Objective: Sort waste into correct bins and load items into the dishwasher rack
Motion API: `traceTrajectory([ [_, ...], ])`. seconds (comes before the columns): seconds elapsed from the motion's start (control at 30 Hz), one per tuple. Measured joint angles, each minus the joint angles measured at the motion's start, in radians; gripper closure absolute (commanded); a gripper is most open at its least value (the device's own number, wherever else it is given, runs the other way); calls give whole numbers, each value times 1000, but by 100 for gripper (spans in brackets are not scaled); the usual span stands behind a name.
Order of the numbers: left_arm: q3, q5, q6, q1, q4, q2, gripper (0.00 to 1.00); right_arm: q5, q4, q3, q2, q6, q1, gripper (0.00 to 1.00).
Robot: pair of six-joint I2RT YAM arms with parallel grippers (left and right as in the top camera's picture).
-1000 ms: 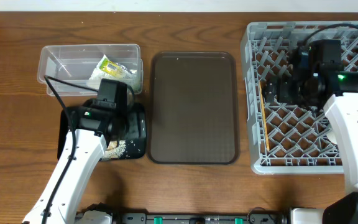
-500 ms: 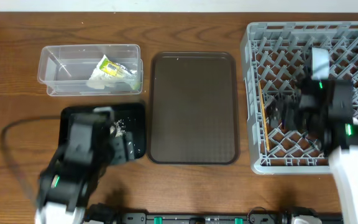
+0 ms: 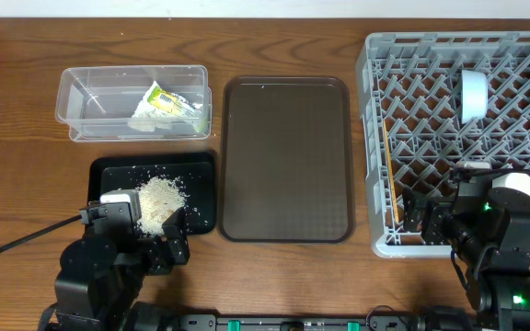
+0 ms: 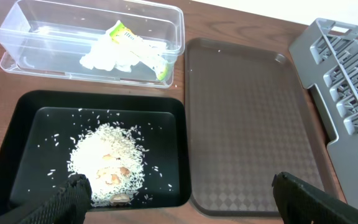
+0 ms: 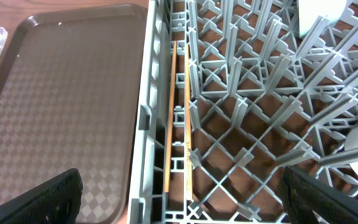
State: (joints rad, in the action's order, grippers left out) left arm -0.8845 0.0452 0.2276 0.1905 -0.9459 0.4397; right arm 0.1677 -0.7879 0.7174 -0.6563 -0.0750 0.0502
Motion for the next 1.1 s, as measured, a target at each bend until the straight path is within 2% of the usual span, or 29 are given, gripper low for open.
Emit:
traceTrajectory([
  [1.1,2,0,0,0,0,0,3,-4,-19,0,-1,0,0,1],
])
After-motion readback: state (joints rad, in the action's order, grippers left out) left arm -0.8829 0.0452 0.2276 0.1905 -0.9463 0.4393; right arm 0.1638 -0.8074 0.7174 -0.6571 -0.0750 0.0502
